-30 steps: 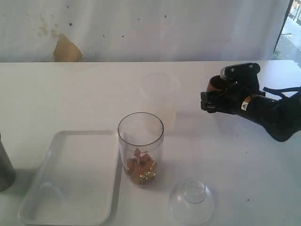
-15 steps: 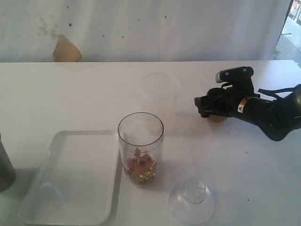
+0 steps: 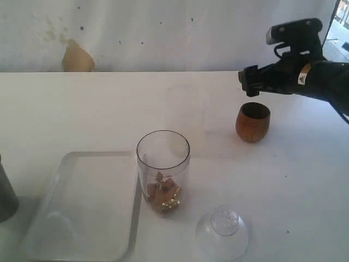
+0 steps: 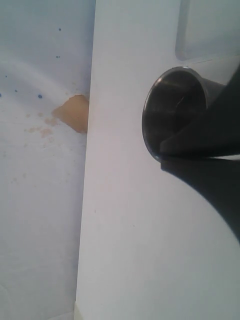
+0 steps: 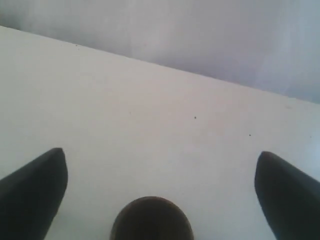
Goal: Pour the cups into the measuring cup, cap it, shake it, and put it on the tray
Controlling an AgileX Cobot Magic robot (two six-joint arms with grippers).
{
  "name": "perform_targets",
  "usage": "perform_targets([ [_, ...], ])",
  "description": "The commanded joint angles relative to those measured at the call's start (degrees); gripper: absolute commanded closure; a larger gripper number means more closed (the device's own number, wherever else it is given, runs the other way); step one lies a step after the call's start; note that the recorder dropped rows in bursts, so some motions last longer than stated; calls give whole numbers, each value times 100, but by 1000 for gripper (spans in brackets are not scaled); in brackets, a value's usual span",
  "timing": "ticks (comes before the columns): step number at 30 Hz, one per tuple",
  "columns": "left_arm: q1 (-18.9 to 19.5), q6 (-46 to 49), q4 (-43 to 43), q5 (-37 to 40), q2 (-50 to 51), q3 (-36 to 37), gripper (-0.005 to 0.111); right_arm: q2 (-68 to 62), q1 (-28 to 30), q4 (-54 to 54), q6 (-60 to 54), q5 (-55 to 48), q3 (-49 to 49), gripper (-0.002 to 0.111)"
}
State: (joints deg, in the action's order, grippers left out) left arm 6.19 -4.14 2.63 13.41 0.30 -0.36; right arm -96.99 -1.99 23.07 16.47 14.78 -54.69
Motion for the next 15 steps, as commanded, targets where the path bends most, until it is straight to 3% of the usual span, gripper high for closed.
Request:
perform_targets([
  [1, -2, 16, -28, 0, -30, 36, 106, 1096, -399, 38, 22, -953, -13, 29],
  [2, -2, 16, -28, 0, -30, 36, 106, 1492, -533, 38, 22, -1366, -13, 45],
  [3, -2, 16, -28, 0, -30, 36, 106, 1640, -584, 38, 22, -1543, -13, 53],
  [4, -2, 16, -28, 0, -30, 36, 106, 1960, -698, -2, 22, -2002, -13, 72],
  [7, -2, 16, -28, 0, -30, 36, 106, 2415, -834, -73, 47, -2877, -13, 103],
  [8, -2, 16, -28, 0, -30, 36, 106, 2624, -908, -165, 47, -3191, -2, 108],
  [15, -2, 16, -28, 0, -30, 36, 106, 3239, -1234, -483, -69, -3996, 84, 108],
])
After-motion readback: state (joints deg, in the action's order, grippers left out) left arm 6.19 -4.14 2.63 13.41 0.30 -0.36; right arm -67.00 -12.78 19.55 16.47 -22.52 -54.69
